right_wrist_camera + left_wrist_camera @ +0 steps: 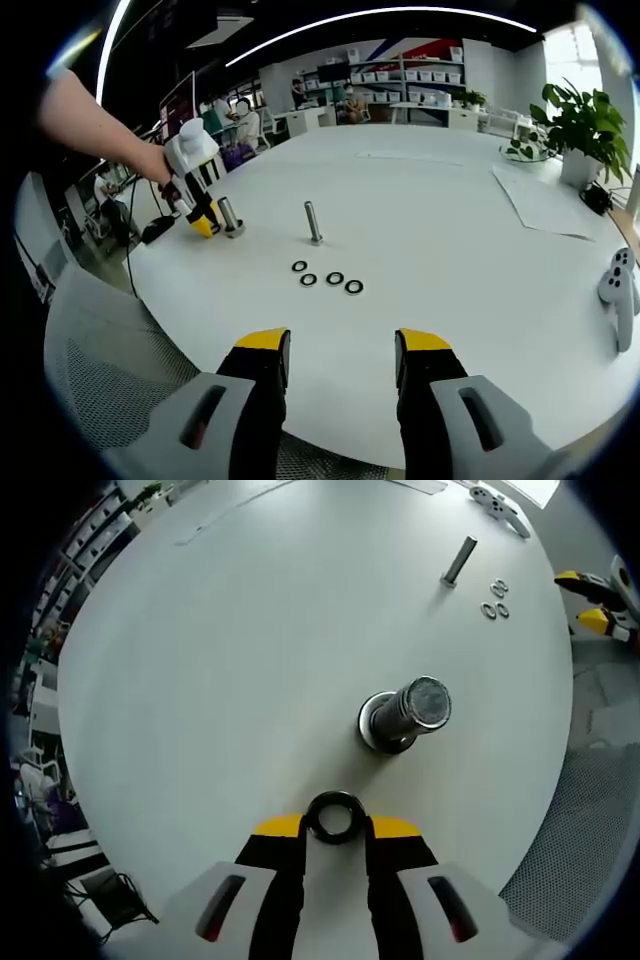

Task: Place the washer onto the threaded stud by aligning its center hole with the stud, sliding it down to the base, and recovering from edge contact or off-axis alignment until the washer reaches the visible bottom stop.

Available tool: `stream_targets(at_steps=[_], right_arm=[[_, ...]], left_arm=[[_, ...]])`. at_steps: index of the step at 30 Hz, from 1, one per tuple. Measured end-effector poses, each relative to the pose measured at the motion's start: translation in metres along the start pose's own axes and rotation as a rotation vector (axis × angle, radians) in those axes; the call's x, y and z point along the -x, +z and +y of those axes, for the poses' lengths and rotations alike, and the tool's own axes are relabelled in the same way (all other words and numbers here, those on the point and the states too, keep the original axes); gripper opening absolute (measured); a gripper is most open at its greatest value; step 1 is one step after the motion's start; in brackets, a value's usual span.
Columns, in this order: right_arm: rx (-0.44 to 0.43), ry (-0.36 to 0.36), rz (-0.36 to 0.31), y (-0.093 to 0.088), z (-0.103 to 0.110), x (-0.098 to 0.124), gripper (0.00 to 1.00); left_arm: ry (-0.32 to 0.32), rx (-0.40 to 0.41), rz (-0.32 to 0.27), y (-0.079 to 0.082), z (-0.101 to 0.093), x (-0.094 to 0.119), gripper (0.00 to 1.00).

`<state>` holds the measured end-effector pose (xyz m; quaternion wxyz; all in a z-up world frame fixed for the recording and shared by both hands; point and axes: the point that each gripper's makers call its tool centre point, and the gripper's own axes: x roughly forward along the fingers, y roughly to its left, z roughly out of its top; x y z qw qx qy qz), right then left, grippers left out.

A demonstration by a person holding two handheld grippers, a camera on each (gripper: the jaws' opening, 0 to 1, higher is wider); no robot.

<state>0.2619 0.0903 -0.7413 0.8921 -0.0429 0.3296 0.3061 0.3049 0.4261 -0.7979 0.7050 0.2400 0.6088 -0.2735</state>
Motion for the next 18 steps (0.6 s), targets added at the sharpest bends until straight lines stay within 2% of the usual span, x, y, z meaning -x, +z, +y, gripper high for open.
stream_targets(at_steps=[18], right_arm=[[-0.004, 0.005, -0.001, 0.0000, 0.0005, -0.0004, 0.44]], left_arm=[[0.003, 0.040, -0.017, 0.0007, -0.0005, -0.0011, 0.23]])
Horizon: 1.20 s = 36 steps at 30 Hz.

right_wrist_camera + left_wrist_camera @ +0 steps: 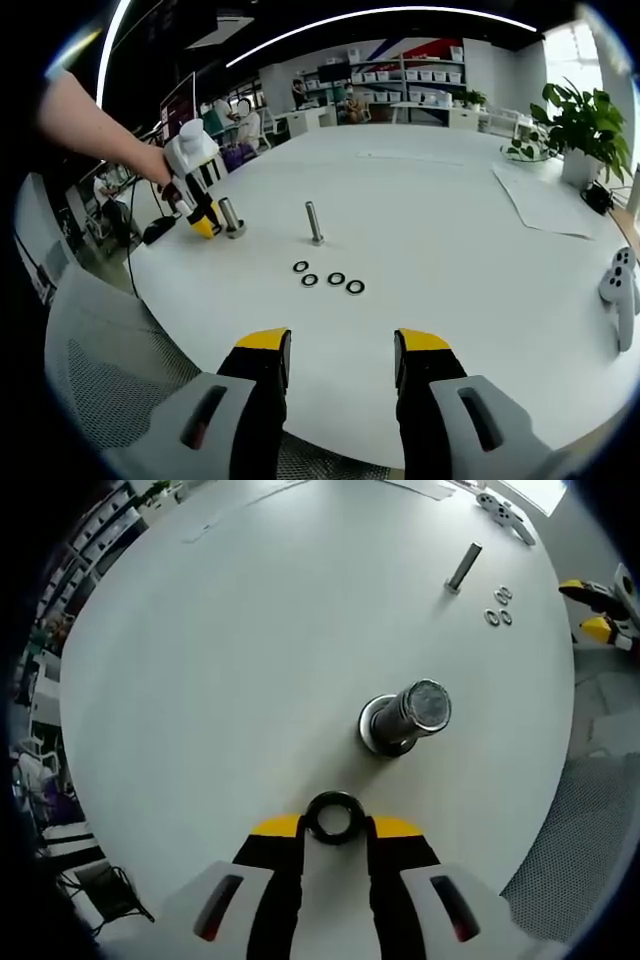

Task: Place the washer onto the threaded stud by aligning its center hole with the stud, sliding it down to the base, and recovering from edge contact or off-axis alignment until the washer reaches the visible bottom stop.

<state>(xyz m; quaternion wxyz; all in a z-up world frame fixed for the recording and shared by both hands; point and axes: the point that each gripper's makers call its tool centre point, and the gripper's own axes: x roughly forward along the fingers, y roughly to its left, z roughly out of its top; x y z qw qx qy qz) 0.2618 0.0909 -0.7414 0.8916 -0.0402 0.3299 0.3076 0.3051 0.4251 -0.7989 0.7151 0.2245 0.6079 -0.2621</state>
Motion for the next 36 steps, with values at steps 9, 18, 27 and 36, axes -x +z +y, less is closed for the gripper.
stream_targets(at_steps=[9, 18, 27, 36], right_arm=[[0.000, -0.001, 0.000, 0.0003, 0.0003, 0.0002, 0.44], [0.000, -0.001, 0.001, -0.0002, 0.0001, 0.0000, 0.44], [-0.003, 0.001, 0.000, 0.0002, 0.0005, 0.0006, 0.43], [-0.008, 0.002, -0.002, 0.0004, 0.0000, 0.0004, 0.43]], left_arm=[[-0.004, -0.009, 0.027, 0.0003, -0.0037, 0.0009, 0.26], [0.004, -0.027, 0.023, 0.0011, -0.0031, 0.0004, 0.21], [-0.011, -0.018, -0.016, 0.0014, -0.0021, 0.0013, 0.20], [0.006, -0.075, -0.023, 0.0056, -0.0013, 0.0021, 0.19]])
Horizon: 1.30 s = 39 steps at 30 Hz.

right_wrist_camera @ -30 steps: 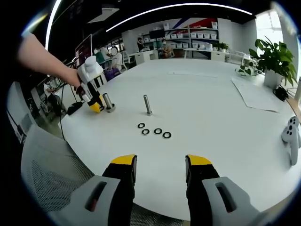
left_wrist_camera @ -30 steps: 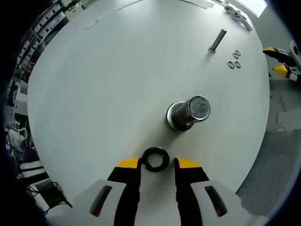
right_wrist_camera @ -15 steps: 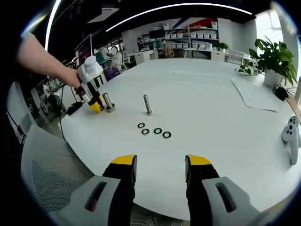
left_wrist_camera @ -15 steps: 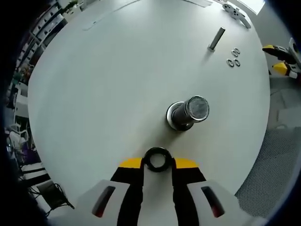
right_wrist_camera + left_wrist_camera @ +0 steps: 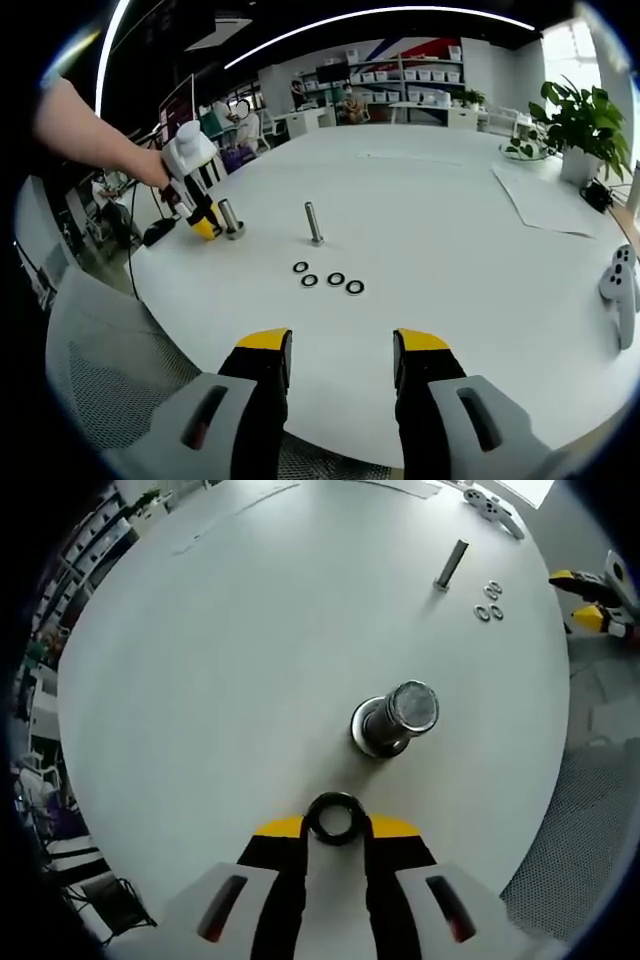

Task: Place the washer onto the threaded stud by aligning its center hole with the stud, sliding it down to the base, and recovering from edge contact or off-axis alignment until the washer reaches the visible bottom stop.

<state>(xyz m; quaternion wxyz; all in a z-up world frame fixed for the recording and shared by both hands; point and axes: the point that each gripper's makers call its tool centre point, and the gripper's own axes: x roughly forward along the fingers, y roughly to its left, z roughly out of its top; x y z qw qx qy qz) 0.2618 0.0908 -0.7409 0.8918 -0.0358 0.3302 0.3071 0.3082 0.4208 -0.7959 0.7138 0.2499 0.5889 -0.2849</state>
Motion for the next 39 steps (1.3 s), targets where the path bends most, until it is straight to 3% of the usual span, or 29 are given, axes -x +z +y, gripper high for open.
stream_targets(at_steps=[10, 22, 32, 34, 39], right_arm=[[0.001, 0.000, -0.001, 0.000, 0.000, 0.000, 0.43], [0.006, 0.000, 0.005, -0.001, 0.000, 0.000, 0.43], [0.000, 0.005, 0.002, 0.000, 0.001, 0.000, 0.43], [-0.004, 0.004, 0.001, 0.000, 0.001, 0.000, 0.43], [-0.001, 0.010, -0.001, 0.000, 0.002, 0.000, 0.43]], left_arm=[[-0.003, 0.010, -0.019, 0.005, 0.000, 0.005, 0.19], [-0.004, 0.004, -0.064, 0.016, 0.004, 0.028, 0.19], [0.003, -0.030, -0.101, 0.031, 0.006, 0.056, 0.19], [-0.005, -0.013, -0.142, 0.040, 0.003, 0.062, 0.19], [-0.004, -0.051, -0.143, 0.051, -0.005, 0.072, 0.19]])
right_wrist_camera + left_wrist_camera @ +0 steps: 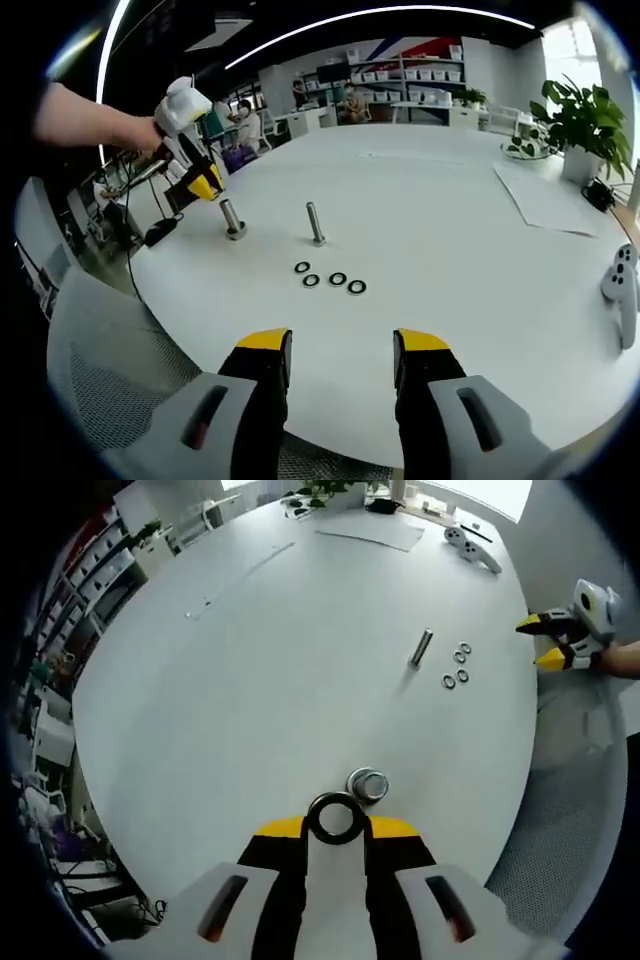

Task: Place the washer onto the threaded stud by aligning its center hole with the stud, sliding it down to the base, and recovering from edge contact or off-axis alignment until the washer reaches the visible bottom stop.

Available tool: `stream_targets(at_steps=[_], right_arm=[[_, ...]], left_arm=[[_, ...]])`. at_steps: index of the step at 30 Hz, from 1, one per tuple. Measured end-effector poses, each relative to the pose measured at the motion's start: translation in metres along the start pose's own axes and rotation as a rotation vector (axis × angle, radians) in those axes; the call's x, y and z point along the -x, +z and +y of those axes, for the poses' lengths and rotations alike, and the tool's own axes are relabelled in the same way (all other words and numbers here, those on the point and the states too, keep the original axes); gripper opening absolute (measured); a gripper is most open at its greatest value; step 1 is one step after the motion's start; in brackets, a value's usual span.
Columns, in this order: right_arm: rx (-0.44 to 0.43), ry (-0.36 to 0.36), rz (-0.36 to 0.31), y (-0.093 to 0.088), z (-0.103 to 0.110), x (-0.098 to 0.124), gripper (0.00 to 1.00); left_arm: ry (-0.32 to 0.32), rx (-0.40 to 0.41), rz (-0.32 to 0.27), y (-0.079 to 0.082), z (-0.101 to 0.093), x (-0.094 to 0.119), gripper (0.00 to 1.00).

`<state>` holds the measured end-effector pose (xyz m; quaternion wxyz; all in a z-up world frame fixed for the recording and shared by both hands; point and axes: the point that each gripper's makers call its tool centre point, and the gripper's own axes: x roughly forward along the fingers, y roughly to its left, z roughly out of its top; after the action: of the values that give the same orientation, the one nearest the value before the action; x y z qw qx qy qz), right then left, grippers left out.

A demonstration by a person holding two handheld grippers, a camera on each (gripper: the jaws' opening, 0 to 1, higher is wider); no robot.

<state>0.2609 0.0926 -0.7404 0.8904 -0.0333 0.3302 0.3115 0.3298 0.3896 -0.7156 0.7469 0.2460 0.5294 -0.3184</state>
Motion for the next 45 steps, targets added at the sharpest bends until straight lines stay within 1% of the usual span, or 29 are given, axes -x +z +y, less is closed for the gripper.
stream_targets(at_steps=[5, 9, 12, 17, 23, 33, 35, 45], right_arm=[[-0.009, -0.001, 0.002, -0.001, -0.001, 0.000, 0.43], [-0.007, -0.003, 0.000, 0.000, -0.001, 0.000, 0.43], [-0.012, -0.004, -0.004, 0.000, -0.002, 0.000, 0.43], [-0.012, -0.005, -0.006, 0.001, -0.002, 0.001, 0.43], [-0.015, -0.005, -0.009, 0.001, -0.002, 0.001, 0.43], [-0.012, -0.007, -0.009, 0.001, -0.002, 0.001, 0.43], [-0.012, -0.008, -0.008, 0.001, -0.003, 0.001, 0.43], [-0.014, -0.015, -0.003, 0.000, -0.005, 0.000, 0.43]], left_arm=[[-0.021, -0.011, -0.009, 0.010, -0.006, 0.004, 0.19], [-0.022, -0.052, 0.008, 0.012, -0.012, 0.000, 0.19], [-0.029, -0.055, 0.016, 0.012, -0.014, -0.004, 0.19], [-0.028, -0.084, 0.033, 0.013, -0.018, -0.008, 0.19], [-0.031, -0.103, 0.056, 0.011, -0.019, -0.014, 0.19], [-0.037, -0.121, 0.074, 0.012, -0.023, -0.024, 0.19], [-0.033, -0.136, 0.084, 0.011, -0.023, -0.027, 0.19], [-0.043, -0.142, 0.111, 0.005, -0.024, -0.044, 0.19]])
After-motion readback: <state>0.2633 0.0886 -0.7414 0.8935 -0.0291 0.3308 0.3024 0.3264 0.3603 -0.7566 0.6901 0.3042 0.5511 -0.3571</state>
